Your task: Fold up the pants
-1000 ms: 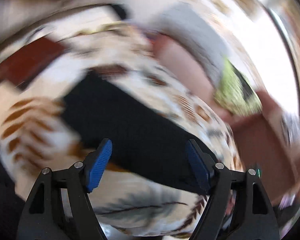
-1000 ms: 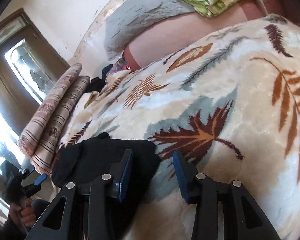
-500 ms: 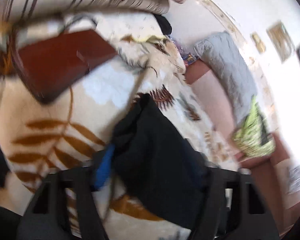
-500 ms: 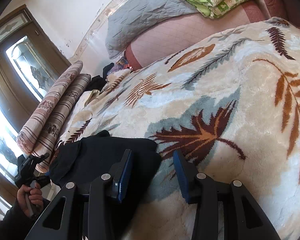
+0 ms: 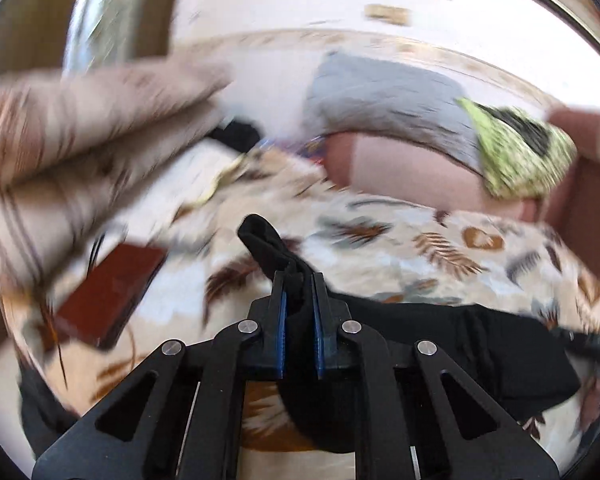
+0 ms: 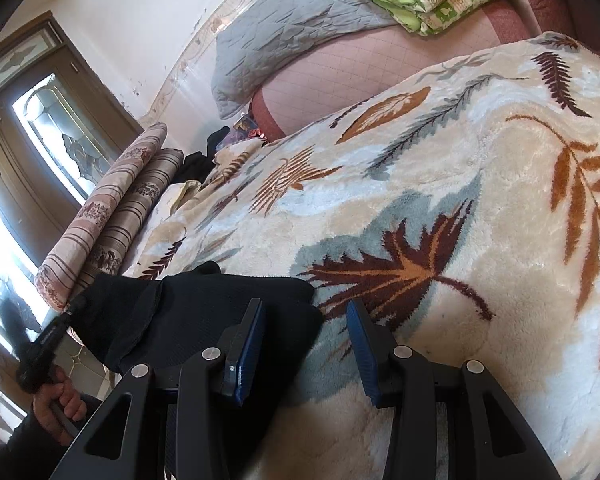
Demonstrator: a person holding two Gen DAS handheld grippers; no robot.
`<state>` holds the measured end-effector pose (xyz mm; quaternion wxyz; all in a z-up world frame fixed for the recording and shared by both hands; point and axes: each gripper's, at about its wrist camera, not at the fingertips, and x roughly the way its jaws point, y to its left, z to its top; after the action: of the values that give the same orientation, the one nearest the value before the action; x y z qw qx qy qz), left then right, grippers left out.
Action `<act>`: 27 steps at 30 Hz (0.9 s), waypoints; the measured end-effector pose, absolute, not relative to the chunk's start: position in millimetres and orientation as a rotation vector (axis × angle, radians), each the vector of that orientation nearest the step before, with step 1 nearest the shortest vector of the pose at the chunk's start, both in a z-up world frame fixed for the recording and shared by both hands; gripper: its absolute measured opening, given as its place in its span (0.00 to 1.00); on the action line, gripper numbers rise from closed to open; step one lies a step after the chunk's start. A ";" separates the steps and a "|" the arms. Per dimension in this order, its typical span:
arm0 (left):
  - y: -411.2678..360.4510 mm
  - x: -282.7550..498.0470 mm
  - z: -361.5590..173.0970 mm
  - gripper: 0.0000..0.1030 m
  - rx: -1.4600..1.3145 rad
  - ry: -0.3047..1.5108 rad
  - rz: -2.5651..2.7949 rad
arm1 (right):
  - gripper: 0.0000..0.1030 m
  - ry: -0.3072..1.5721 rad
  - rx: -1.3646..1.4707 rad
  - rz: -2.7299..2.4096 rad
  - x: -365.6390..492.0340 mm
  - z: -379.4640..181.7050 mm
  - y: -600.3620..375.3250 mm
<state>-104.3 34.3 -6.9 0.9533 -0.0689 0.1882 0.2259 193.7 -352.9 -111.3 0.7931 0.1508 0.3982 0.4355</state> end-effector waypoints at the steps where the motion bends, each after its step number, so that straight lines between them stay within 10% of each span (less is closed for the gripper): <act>1: 20.5 -100.2 -3.5 0.09 -0.091 0.375 0.438 | 0.40 0.856 0.326 0.938 193.8 -111.5 -353.0; 13: -159.7 -40.3 3.8 0.02 0.180 0.392 -0.009 | 0.40 0.851 0.353 0.959 193.7 -113.2 -355.1; 21: -149.6 -53.5 -2.2 0.04 0.051 0.450 0.014 | 0.40 0.843 0.390 0.983 194.5 -114.7 -361.3; 27: -60.3 -95.2 5.3 0.50 0.099 0.475 0.234 | 0.40 0.867 0.368 0.932 194.9 -105.7 -360.9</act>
<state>-95.2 -60.3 5.3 0.9640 0.0488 0.2345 0.1155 194.9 -360.9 -105.7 0.7885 0.1709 0.4023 0.4327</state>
